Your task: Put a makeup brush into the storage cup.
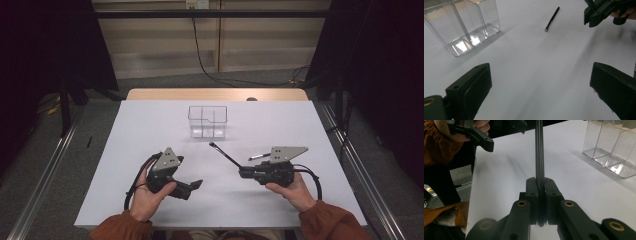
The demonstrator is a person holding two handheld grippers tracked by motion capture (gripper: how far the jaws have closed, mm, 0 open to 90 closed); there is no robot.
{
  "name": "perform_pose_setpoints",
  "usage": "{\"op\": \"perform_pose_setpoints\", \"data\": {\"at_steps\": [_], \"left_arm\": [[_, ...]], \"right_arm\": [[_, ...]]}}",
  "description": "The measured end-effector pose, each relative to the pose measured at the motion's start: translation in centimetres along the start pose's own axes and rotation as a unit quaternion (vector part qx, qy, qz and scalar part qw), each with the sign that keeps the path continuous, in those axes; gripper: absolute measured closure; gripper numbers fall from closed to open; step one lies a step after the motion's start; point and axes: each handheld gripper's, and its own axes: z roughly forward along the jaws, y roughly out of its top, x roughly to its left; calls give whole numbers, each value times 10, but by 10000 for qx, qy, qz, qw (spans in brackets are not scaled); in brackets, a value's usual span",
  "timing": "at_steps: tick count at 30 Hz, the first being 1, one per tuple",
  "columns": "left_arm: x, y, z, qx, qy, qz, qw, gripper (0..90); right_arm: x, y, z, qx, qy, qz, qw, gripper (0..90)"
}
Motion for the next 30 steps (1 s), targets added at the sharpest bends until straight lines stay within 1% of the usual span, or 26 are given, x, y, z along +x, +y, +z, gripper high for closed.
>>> {"op": "perform_pose_setpoints", "data": {"at_steps": [2,4,5,6,7,8,9,10,12,14,15,16,21,22,24,25,27,28,29,30], "left_arm": [[0,1,1,-50,-28,-65,10000,39],[0,2,1,-107,-176,-120,9997,38],[0,2,2,-143,-174,-120,9997,35],[-1,3,2,-165,-119,-94,9997,35],[-2,3,3,-208,-130,-110,9996,35],[-2,4,4,-243,-163,-115,9995,35],[-2,4,5,-311,-191,-42,9993,35],[-4,5,6,-354,-186,-29,9992,35],[-5,7,8,-366,-217,-19,9991,35],[-7,9,12,-456,-295,39,9985,34],[-9,10,14,-535,-295,47,9981,34],[-10,11,16,-573,-318,52,9978,35],[-12,16,24,-690,-364,0,9970,40],[-13,18,26,-702,-451,18,9965,53],[-14,19,26,-715,-444,2,9965,52],[-14,20,27,-777,-460,-14,9959,52],[-15,22,29,-789,-518,-23,9955,50],[-15,23,30,-793,-523,20,9955,47],[-16,26,32,-874,-538,15,9947,42],[-16,26,32,-874,-538,15,9947,43]], "right_arm": [[0,1,0,-15,8,-16,10000,843],[1,1,0,-24,3,-23,10000,843],[0,1,0,-26,7,-24,10000,842],[1,1,0,-22,-4,-31,10000,843],[1,1,0,-27,2,-34,10000,842],[1,1,0,-27,2,-34,10000,842],[1,1,0,-32,0,-26,10000,843],[1,2,0,-38,6,-32,10000,842],[1,2,0,-50,15,-44,10000,843],[1,2,0,2,-12,-53,10000,843],[1,2,0,30,-41,-64,10000,843],[1,2,0,8,-6,-46,10000,843],[2,3,0,-13,-24,-80,10000,843],[1,3,0,-17,-22,-83,10000,843],[1,3,0,-20,-19,-82,10000,843],[1,3,0,-23,-21,-85,10000,842],[1,4,0,-33,-28,-87,10000,843],[1,4,-1,-32,-30,-88,10000,843],[1,4,-1,-38,-21,-97,9999,842],[1,4,-1,-38,-21,-97,9999,842]]}}
